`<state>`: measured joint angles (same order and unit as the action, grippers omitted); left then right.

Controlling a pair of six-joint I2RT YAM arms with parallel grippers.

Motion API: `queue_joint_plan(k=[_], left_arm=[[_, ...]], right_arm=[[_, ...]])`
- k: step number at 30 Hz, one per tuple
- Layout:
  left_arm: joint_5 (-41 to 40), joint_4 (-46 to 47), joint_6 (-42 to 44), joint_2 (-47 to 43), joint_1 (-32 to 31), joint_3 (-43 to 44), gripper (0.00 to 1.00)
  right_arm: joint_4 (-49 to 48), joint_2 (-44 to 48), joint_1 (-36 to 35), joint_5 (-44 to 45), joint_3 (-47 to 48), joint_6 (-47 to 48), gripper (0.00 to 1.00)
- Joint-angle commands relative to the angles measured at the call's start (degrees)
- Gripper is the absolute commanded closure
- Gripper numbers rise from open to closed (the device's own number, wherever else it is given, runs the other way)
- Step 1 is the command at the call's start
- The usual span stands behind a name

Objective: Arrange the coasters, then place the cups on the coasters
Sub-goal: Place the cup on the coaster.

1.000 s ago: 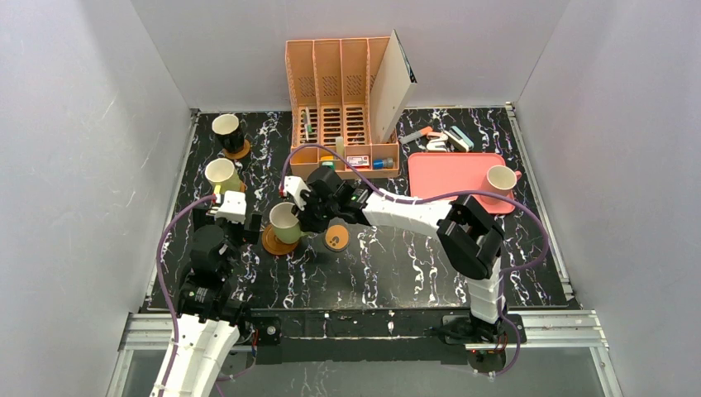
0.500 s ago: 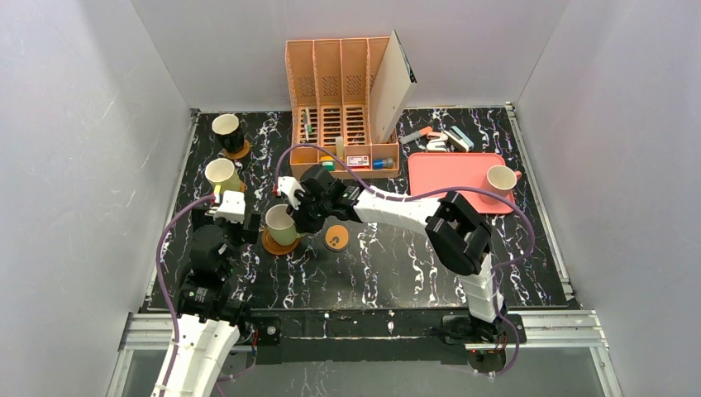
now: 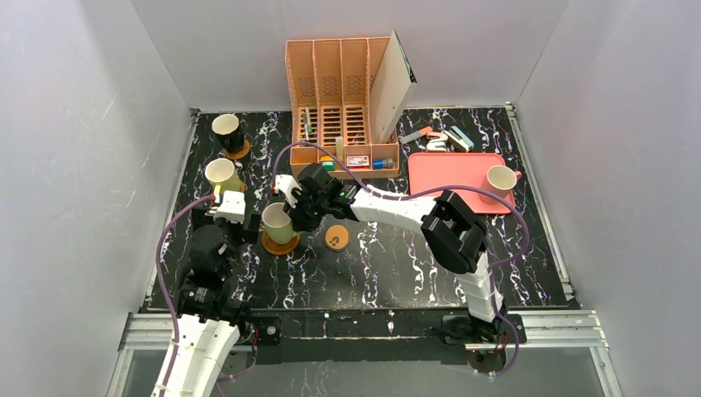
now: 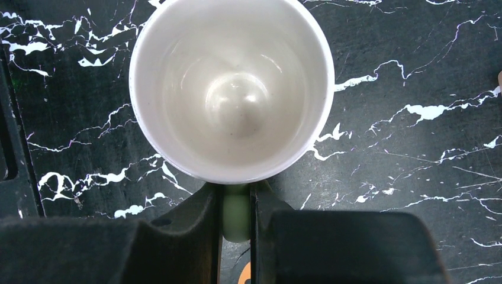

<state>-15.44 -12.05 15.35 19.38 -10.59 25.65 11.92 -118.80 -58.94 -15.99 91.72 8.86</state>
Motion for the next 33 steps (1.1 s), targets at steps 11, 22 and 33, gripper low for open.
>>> queue_joint_plan(k=[11, 22, 33], left_arm=[[0.59, -0.49, -0.06, -0.52, 0.49, -0.25, 0.02], [0.68, -0.60, -0.06, -0.66, 0.66, -0.25, 0.02], [0.92, -0.68, 0.02, -0.74, 0.66, -0.31, 0.02]], right_arm=[[0.52, -1.61, -1.55, 1.22, 2.75, 1.57, 0.92], [1.65, -1.67, -2.28, 2.12, 2.89, 2.97, 0.82], [3.01, -1.08, -2.38, 1.58, 2.59, 3.53, 0.57]])
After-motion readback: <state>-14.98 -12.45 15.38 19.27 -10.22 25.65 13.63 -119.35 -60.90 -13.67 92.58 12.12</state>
